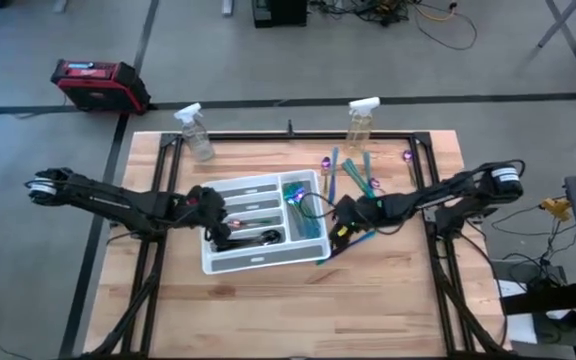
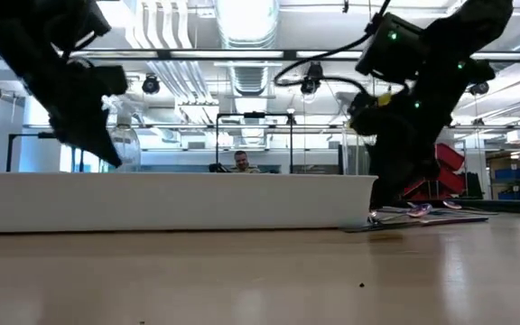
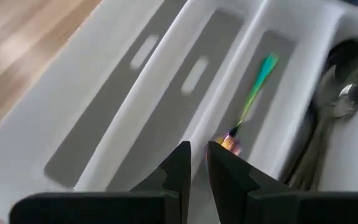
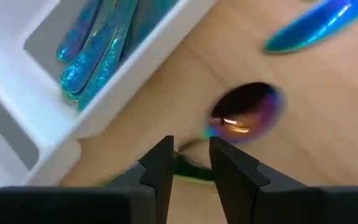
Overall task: Sort silverware
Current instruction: Put the blue spoon with the other blue spoon on the silverware tray
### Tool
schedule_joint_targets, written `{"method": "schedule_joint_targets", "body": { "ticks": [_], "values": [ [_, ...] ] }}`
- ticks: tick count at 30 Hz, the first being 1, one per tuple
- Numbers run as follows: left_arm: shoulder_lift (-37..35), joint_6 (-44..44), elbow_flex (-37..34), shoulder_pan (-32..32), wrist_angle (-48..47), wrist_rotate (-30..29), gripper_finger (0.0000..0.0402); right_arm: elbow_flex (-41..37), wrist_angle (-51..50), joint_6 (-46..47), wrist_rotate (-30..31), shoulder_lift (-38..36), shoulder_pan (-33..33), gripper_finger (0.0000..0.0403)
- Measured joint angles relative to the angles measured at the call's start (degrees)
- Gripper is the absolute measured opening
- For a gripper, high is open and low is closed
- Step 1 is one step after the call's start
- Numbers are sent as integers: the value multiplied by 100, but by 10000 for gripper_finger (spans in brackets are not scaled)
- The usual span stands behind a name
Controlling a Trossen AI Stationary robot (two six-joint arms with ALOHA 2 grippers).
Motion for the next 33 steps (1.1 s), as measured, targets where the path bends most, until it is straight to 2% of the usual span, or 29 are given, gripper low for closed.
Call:
{"method": "schedule_joint_targets", "body": {
  "ticks": [7, 9, 11, 14, 16, 20, 26, 33],
  "values": [
    [116, 207, 94, -15, 127, -53, 39, 351, -30, 371, 470, 730, 72, 112],
    [67, 182, 14, -26, -193, -10, 39, 481, -107, 368, 577, 890, 32, 119],
    [170, 139, 48, -28, 56, -14, 39, 514, -226, 276, 625, 889, -2, 124],
    [72, 27, -47, -48, -262, -4, 39, 505, -434, 190, 676, 902, -53, 127],
    [142, 15, -29, -48, -11, -21, 39, 502, -767, 178, 734, 748, -81, 127],
    [98, -62, -83, -55, -117, -58, 39, 439, -1056, 184, 879, 609, -88, 120],
    [118, -85, -55, -81, 56, -57, 39, 390, -1122, 179, 910, 537, -88, 106],
    [32, -173, -88, -102, -324, -47, 39, 361, -1035, 183, 930, 600, -88, 102]
  ]
}}
